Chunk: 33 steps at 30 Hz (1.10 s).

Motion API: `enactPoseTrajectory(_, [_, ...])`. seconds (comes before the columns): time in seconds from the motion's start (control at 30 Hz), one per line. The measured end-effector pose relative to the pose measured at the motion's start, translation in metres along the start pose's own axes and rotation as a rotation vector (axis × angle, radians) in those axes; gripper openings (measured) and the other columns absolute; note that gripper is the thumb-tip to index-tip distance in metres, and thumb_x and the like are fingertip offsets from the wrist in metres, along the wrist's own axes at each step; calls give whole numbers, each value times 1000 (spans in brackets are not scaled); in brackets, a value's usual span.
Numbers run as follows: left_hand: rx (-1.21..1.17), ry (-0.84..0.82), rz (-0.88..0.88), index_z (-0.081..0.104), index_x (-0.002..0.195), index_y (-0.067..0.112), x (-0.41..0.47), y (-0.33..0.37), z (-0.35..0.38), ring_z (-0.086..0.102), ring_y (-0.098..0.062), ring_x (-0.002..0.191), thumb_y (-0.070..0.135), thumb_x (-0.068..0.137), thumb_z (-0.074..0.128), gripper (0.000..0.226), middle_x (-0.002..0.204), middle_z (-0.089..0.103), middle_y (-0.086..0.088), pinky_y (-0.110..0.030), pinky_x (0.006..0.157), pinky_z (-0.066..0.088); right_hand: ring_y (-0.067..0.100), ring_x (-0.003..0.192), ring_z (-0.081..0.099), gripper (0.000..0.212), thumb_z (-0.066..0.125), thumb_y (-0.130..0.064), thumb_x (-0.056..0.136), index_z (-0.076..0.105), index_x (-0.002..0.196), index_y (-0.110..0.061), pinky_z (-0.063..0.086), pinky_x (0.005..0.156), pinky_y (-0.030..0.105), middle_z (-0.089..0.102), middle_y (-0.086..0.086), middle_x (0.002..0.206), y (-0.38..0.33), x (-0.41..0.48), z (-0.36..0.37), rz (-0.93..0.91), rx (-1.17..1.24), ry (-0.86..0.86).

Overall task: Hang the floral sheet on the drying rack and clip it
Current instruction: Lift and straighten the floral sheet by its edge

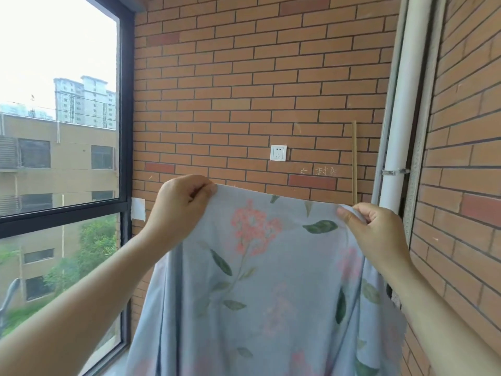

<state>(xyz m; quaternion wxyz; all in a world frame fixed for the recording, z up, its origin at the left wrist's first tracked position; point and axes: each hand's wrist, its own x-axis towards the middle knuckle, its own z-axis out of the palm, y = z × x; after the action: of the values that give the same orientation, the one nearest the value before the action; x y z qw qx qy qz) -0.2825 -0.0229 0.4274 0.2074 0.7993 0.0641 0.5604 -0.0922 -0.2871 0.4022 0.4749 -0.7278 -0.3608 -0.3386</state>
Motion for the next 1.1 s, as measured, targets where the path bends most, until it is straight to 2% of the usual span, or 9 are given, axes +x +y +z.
enactPoseTrajectory(0.17, [26, -78, 5, 61, 65, 13, -4, 0, 6, 36, -15, 51, 22, 86, 55, 23, 53, 47, -9, -27, 51, 32, 17, 51, 24, 52, 63, -38, 88, 30, 55, -13, 20, 50, 30, 24, 1, 51, 4, -2, -6, 34, -37, 93])
enactPoseTrajectory(0.23, [1, -70, 0, 62, 66, 14, -5, 7, 8, 36, -16, 52, 24, 84, 54, 22, 54, 48, -9, -23, 49, 30, 20, 53, 37, 44, 63, -38, 87, 44, 58, -12, 28, 51, 31, 38, 0, 50, 9, 2, -5, 69, -132, 62])
enactPoseTrajectory(0.3, [-1, -83, -6, 64, 67, 12, -7, 14, 12, 38, -16, 53, 18, 87, 57, 22, 57, 52, -13, -20, 48, 29, 19, 70, 57, 18, 66, -39, 85, 66, 80, -21, 41, 60, 28, 62, -3, 69, 11, 4, -5, 150, -181, 6])
enactPoseTrajectory(0.43, [-22, -116, -27, 62, 65, 9, -15, 23, 20, 33, -9, 48, 11, 89, 57, 24, 48, 40, 5, -16, 45, 29, -3, 84, 63, 33, 74, -33, 79, 66, 111, -27, 42, 73, 9, 70, -13, 93, -17, -9, -3, 143, 107, 26])
enactPoseTrajectory(0.6, [-27, -250, 40, 57, 62, 14, -25, 41, 36, 33, -11, 49, 13, 88, 56, 26, 47, 37, 6, -17, 46, 27, -4, 62, 58, 44, 68, -29, 85, 55, 127, -40, 43, 67, 6, 60, -29, 117, -63, -35, 25, -41, 187, -450])
enactPoseTrajectory(0.7, [-13, -307, 90, 60, 66, 16, -32, 46, 40, 41, -14, 56, 14, 88, 56, 22, 53, 49, 0, -21, 52, 33, 9, 65, 58, 8, 67, -35, 87, 67, 87, -27, 47, 65, 33, 65, -12, 77, -66, -40, 43, -38, 346, -555])
enactPoseTrajectory(0.77, [-21, -318, 78, 62, 69, 14, -35, 42, 39, 40, -13, 56, 16, 89, 56, 20, 56, 50, -3, -20, 52, 33, 13, 52, 35, 48, 65, -45, 85, 44, 61, -9, 29, 52, 32, 36, 0, 55, -57, -39, 50, -36, 364, -490])
enactPoseTrajectory(0.87, [-20, -366, 44, 54, 65, 16, -45, 33, 44, 38, -9, 56, 19, 90, 55, 25, 54, 42, 5, -18, 51, 30, 9, 51, 26, 54, 64, -43, 87, 32, 57, -12, 24, 51, 31, 26, -4, 53, -56, -37, 52, -121, 296, -327])
enactPoseTrajectory(1.1, [-9, -417, -105, 47, 70, 21, -88, -12, 58, 39, -10, 60, 11, 89, 53, 23, 63, 48, 5, -21, 55, 31, 17, 50, 27, 50, 65, -36, 86, 34, 55, -10, 29, 50, 34, 25, 0, 50, -59, -13, 41, -217, 245, -156])
